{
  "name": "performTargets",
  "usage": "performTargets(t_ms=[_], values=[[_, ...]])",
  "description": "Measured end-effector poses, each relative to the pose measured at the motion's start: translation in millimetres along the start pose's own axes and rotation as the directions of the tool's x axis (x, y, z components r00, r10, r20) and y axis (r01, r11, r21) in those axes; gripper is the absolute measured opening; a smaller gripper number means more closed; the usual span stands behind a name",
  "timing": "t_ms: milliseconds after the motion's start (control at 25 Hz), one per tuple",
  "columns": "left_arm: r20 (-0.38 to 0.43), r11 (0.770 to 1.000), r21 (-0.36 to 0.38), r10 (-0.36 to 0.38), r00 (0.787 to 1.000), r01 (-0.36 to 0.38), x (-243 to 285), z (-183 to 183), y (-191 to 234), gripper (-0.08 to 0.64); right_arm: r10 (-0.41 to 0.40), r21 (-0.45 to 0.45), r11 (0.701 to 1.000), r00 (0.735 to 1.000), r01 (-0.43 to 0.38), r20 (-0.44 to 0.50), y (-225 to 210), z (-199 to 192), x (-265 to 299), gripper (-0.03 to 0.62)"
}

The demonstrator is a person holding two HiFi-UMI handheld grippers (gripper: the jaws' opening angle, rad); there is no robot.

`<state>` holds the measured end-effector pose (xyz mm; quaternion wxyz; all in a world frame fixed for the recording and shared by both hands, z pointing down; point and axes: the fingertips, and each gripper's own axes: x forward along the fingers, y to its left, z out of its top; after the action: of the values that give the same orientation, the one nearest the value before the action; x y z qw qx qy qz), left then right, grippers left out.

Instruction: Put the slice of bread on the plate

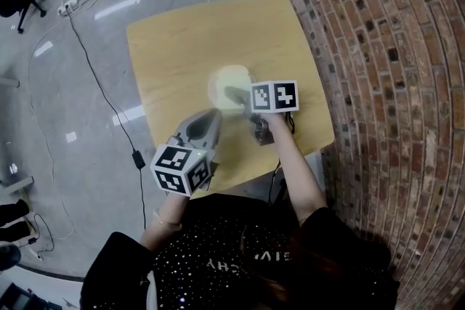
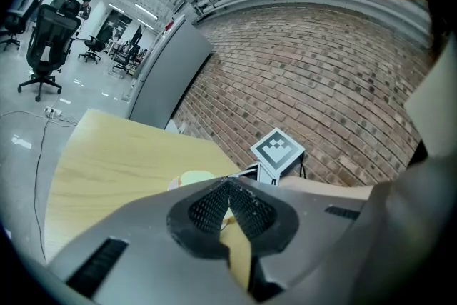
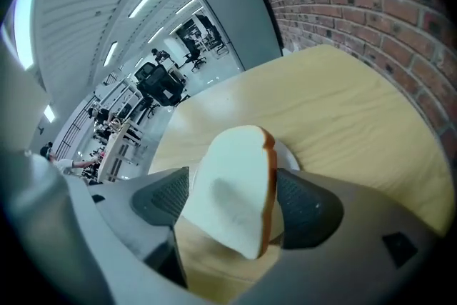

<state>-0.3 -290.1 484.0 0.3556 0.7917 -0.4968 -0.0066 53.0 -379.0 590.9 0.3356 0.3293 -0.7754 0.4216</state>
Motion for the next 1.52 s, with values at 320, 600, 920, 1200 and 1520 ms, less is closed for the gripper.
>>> performTargets(t_ms=[320,600,920,1200,1520], values=[[-0.007,0.999,0.039,-0.024,1.000,0.024,0.1,0.9,-13.9,0.011,-0.044,0.090,0.995,0.994,0.035,0.100,-25.9,-1.9,-42.4,0.370],[-0.013,0.997,0.070,-0.031,0.999,0.032,-0.9,4.1,-20.4,0.011,0.146,0.264,0.933,0.929,-0.243,0.339,2.1,-2.7,-89.1,0.368],[0.004,0.992,0.122,-0.039,0.999,0.038,-5.0,16.5,-30.6,0.011,0.251,0.020,0.950,0.802,-0.311,0.541,49.0,-8.0,-142.9,0.280],[0.004,0.989,0.135,-0.054,0.999,0.053,-5.1,17.2,-40.0,0.011,0.229,-0.134,0.973,0.751,-0.186,0.620,81.6,-14.1,-166.4,0.017],[0.002,0.987,0.143,-0.072,0.997,0.071,-6.9,17.4,-48.8,0.011,0.203,-0.153,0.979,0.753,-0.136,0.626,99.7,-21.0,-166.4,0.014]])
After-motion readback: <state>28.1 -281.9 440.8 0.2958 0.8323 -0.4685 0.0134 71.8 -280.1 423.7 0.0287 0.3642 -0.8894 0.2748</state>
